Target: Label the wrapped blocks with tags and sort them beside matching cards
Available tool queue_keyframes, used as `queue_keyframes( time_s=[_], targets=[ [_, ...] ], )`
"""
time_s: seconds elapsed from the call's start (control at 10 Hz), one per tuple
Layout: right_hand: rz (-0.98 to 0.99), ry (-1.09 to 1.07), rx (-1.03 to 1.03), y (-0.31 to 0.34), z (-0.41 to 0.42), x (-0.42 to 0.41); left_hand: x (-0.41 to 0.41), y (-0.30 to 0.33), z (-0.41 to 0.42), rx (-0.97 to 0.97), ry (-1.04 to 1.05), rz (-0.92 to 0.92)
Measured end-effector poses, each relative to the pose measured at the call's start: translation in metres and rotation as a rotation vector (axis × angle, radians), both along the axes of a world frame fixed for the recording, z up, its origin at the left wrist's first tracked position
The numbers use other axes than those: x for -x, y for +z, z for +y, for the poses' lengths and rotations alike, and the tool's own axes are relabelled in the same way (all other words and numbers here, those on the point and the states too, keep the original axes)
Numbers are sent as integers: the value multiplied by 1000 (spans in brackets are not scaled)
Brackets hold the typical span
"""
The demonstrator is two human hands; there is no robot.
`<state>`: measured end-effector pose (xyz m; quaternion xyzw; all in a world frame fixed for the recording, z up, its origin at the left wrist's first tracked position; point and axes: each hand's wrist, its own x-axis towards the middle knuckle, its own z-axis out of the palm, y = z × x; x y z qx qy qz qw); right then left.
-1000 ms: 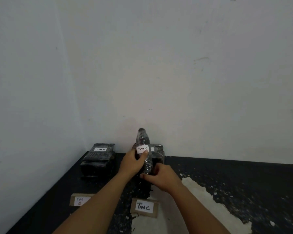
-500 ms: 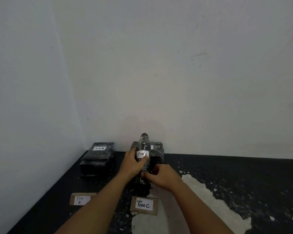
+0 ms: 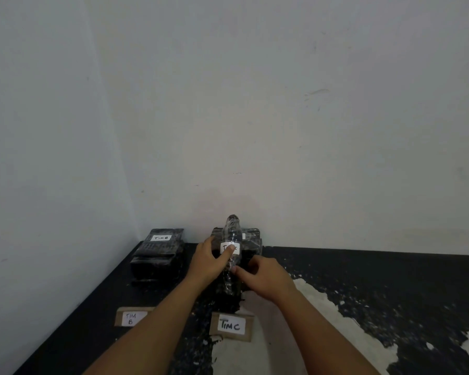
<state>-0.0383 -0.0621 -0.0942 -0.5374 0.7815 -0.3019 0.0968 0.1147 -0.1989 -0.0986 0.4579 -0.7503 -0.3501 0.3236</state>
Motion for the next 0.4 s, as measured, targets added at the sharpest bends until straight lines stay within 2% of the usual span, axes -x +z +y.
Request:
queue_keyframes(
  time_s=[0.2, 0.4],
  targets=[
    [98, -41, 94, 30, 26, 15, 2, 32, 21, 115, 63, -43],
    [141, -112, 79, 41, 55, 33, 10, 56, 50, 165, 53, -31]
  ],
)
